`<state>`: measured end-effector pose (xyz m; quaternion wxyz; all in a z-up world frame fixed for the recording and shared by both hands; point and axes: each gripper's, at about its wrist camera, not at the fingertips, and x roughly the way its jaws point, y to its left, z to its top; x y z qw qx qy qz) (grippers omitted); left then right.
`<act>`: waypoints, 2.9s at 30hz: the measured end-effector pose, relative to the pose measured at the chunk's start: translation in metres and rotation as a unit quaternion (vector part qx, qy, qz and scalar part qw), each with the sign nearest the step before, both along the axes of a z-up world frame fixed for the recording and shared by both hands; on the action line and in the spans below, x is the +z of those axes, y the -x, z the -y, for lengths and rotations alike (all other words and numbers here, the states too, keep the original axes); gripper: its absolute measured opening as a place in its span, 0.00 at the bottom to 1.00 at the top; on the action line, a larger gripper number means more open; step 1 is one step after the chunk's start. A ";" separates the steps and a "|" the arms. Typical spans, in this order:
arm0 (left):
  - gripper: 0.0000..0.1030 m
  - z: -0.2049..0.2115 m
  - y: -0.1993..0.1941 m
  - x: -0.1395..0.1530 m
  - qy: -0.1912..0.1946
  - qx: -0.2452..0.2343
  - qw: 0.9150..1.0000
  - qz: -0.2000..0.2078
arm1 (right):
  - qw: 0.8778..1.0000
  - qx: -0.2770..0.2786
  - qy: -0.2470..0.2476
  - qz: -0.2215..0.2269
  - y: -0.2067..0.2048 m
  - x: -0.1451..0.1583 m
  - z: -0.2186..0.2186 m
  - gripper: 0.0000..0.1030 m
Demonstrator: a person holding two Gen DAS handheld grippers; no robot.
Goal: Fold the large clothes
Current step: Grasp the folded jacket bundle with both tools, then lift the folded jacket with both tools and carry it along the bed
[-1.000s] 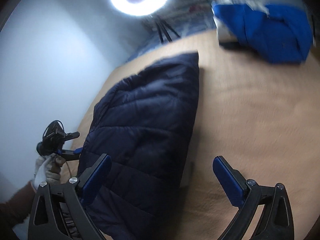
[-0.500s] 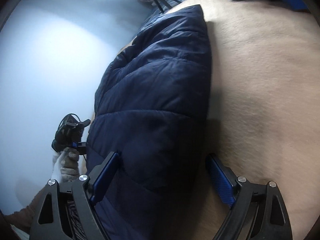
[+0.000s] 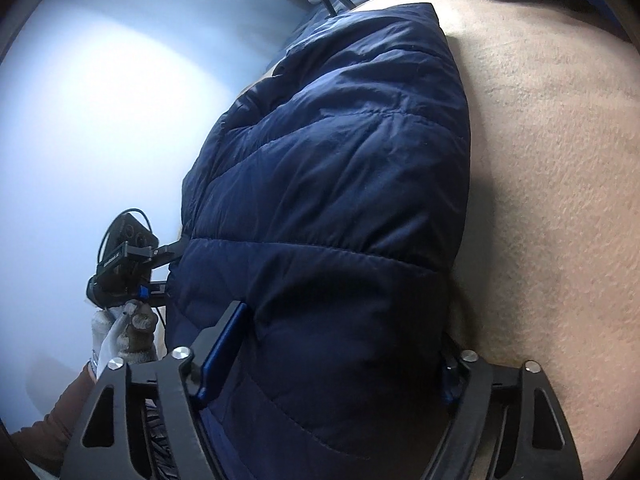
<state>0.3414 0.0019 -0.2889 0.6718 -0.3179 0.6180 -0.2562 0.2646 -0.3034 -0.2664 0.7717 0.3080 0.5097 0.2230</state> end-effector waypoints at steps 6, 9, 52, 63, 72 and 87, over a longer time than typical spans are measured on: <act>0.52 0.018 0.008 0.018 -0.068 -0.031 0.996 0.053 | 1.000 -0.003 0.025 0.002 -0.002 0.010 -0.009 0.51; 0.48 0.025 0.013 0.025 -0.105 -0.040 0.991 0.078 | 0.998 0.003 0.061 0.013 -0.002 0.022 -0.020 0.41; 0.22 0.130 0.112 0.152 -0.182 -0.102 0.914 0.348 | 0.927 -0.030 0.338 0.158 0.083 0.160 -0.040 0.18; 0.21 0.170 0.096 0.165 -0.160 -0.125 0.908 0.368 | 0.920 -0.059 0.351 0.165 0.081 0.185 -0.001 0.18; 0.21 0.216 0.063 0.167 -0.145 -0.131 0.902 0.385 | 0.903 -0.076 0.389 0.169 0.057 0.197 0.033 0.18; 0.21 0.280 0.009 0.167 -0.125 -0.133 0.891 0.416 | 0.869 -0.090 0.450 0.185 0.016 0.204 0.078 0.17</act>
